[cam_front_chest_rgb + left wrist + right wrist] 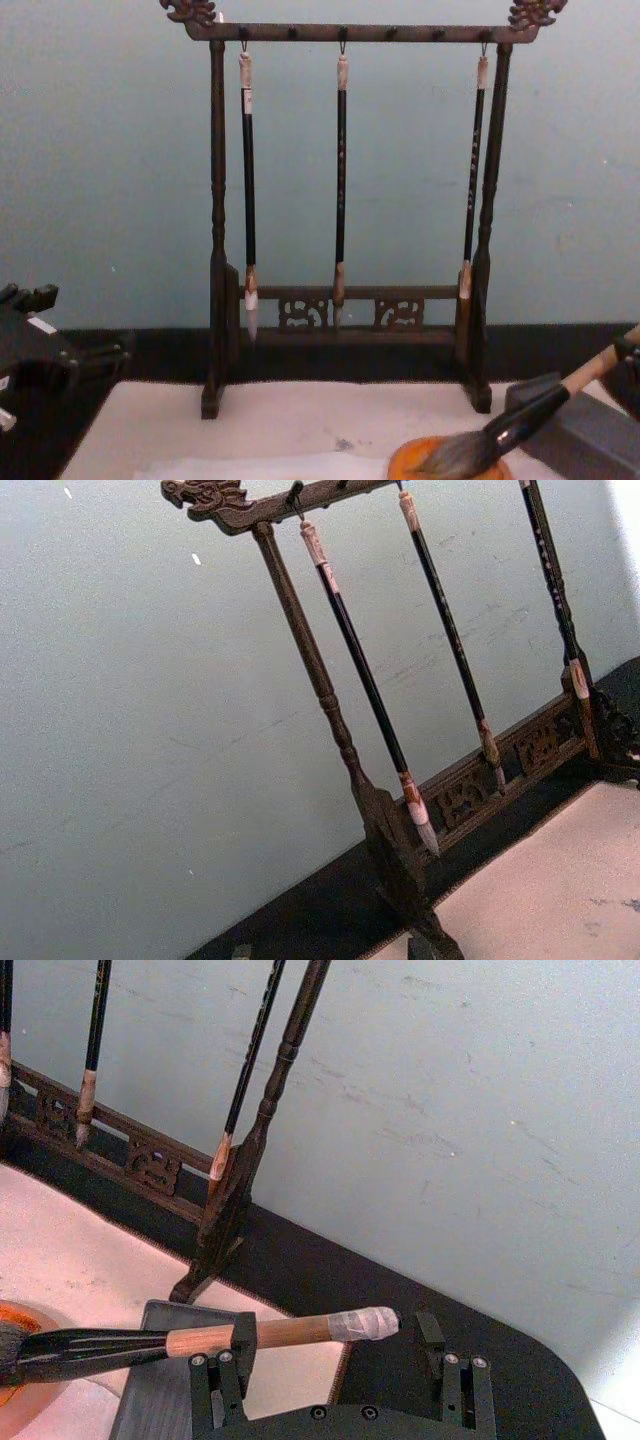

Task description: Pick up the brush from the inkstone, write on the paper, then place the brush back to its original position.

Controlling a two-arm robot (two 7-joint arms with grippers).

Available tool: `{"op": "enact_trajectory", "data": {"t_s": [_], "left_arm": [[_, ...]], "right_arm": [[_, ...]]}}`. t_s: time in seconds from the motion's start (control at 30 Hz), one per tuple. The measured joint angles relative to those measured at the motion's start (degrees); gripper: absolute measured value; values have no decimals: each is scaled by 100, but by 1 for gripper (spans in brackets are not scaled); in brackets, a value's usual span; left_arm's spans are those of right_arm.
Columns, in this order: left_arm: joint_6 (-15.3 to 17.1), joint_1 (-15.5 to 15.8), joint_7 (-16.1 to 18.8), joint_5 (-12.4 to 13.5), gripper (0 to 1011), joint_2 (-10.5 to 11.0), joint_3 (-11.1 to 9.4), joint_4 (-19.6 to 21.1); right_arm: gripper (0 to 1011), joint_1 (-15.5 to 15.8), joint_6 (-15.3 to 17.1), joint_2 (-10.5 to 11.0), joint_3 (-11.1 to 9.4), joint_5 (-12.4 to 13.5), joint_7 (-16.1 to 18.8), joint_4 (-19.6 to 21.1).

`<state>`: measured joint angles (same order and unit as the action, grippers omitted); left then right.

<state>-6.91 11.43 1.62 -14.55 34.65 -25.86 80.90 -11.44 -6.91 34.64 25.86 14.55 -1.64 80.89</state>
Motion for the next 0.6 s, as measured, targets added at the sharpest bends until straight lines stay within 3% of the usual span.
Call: {"op": "enact_trajectory", "data": {"t_s": [0.6], "left_arm": [[0, 0, 0, 0, 1010, 0, 0, 0]], "right_arm": [[1000, 0, 0, 0, 0, 0, 3, 0]]}}
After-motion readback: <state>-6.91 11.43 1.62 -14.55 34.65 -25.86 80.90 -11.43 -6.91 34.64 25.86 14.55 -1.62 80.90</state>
